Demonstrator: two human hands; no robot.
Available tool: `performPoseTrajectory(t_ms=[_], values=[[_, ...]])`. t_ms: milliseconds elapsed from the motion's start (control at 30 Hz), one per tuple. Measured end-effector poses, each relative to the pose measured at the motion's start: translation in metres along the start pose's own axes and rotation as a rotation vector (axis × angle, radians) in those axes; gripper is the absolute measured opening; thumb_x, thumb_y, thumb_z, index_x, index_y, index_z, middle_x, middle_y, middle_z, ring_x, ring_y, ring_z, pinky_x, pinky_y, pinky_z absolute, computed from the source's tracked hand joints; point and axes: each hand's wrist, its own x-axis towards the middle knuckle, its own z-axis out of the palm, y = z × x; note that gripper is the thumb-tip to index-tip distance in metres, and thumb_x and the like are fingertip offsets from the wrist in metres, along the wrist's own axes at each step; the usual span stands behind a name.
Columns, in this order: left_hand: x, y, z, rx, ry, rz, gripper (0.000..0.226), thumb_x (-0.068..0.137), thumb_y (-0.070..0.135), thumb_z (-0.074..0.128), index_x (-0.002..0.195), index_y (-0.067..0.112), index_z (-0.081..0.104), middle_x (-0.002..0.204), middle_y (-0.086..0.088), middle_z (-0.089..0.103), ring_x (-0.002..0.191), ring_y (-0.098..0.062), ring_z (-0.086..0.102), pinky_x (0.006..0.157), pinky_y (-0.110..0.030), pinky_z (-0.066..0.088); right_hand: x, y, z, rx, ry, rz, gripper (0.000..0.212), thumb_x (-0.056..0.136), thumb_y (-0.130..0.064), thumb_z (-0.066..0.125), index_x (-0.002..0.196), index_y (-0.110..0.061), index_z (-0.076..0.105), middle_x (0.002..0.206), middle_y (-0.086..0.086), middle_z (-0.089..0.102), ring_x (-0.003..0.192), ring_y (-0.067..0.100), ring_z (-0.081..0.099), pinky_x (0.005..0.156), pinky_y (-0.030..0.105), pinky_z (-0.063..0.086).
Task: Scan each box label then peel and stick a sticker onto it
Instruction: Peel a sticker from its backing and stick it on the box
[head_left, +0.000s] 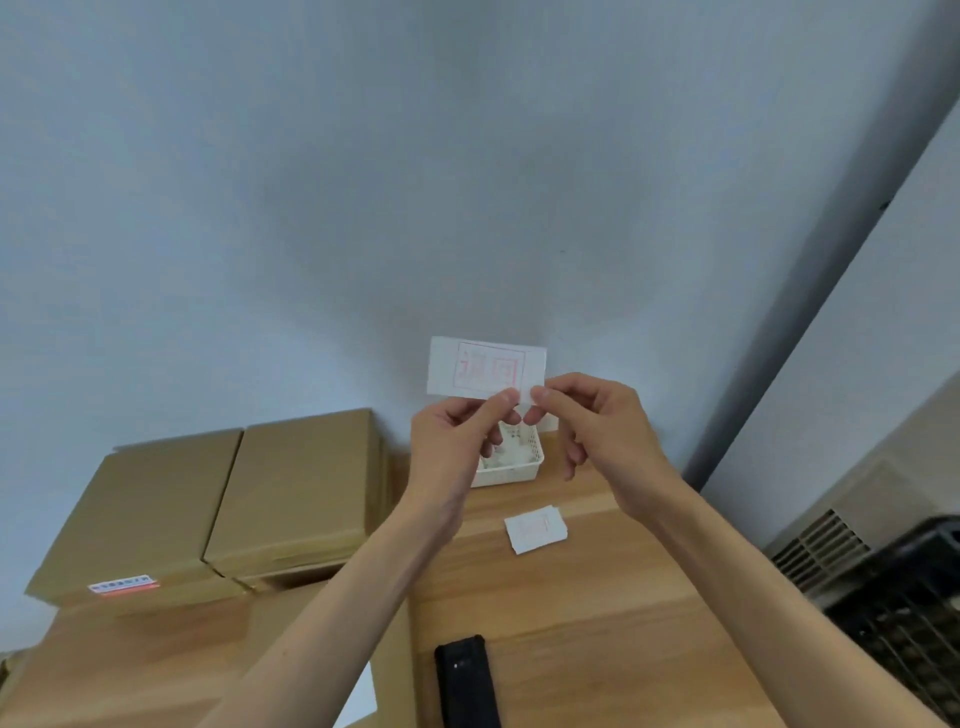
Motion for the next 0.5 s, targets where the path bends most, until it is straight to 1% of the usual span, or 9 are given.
performPoseTrajectory(t_ms=[67, 200, 333, 400, 500], values=[[-0.007, 0.01, 0.005, 0.009, 0.04, 0.032, 0.015, 0.086, 0.021, 0.078, 0.077, 0.009, 0.078, 0.074, -0.006, 0.071, 0.064, -0.015, 0.05, 0.064, -0.03, 0.043, -0.003, -0.01, -0.01, -0.022, -0.014, -0.046, 0.013, 0.096, -0.014, 0.064, 0.089, -0.007, 0.073, 0.083, 0.01, 0.073, 0.044, 0.018, 0.036, 0.04, 0.029, 0.044], [-0.025, 0.029, 0.016, 0.018, 0.066, 0.073, 0.016, 0.086, 0.02, 0.076, 0.074, 0.009, 0.077, 0.072, -0.004, 0.07, 0.064, -0.013, 0.048, 0.066, -0.03, 0.043, -0.011, -0.028, -0.023, -0.025, -0.053, -0.109, 0.013, 0.094, -0.01, 0.063, 0.087, -0.003, 0.072, 0.082, 0.012, 0.072, 0.044, 0.02, 0.034, 0.042, 0.031, 0.044], [-0.038, 0.041, 0.026, 0.006, 0.083, 0.098, 0.017, 0.087, 0.017, 0.075, 0.072, 0.009, 0.076, 0.071, -0.005, 0.069, 0.061, -0.01, 0.047, 0.07, -0.029, 0.045, -0.019, -0.038, -0.03, -0.015, -0.143, -0.162, 0.008, 0.093, -0.006, 0.065, 0.087, -0.004, 0.071, 0.082, 0.014, 0.071, 0.044, 0.019, 0.033, 0.042, 0.032, 0.044], [-0.043, 0.045, 0.029, 0.006, 0.084, 0.116, 0.017, 0.087, 0.017, 0.074, 0.071, 0.01, 0.076, 0.069, -0.005, 0.068, 0.06, -0.009, 0.047, 0.07, -0.026, 0.046, -0.022, -0.041, -0.033, -0.011, -0.165, -0.181, 0.006, 0.092, -0.005, 0.067, 0.087, -0.002, 0.07, 0.08, 0.014, 0.071, 0.042, 0.017, 0.034, 0.042, 0.033, 0.044], [-0.047, 0.049, 0.032, 0.018, 0.08, 0.142, 0.017, 0.087, 0.017, 0.074, 0.071, 0.01, 0.075, 0.067, -0.002, 0.067, 0.059, -0.007, 0.047, 0.065, -0.019, 0.047, -0.024, -0.044, -0.036, -0.01, -0.176, -0.196, 0.007, 0.091, -0.004, 0.067, 0.09, 0.003, 0.069, 0.079, 0.015, 0.071, 0.04, 0.014, 0.037, 0.044, 0.035, 0.044]])
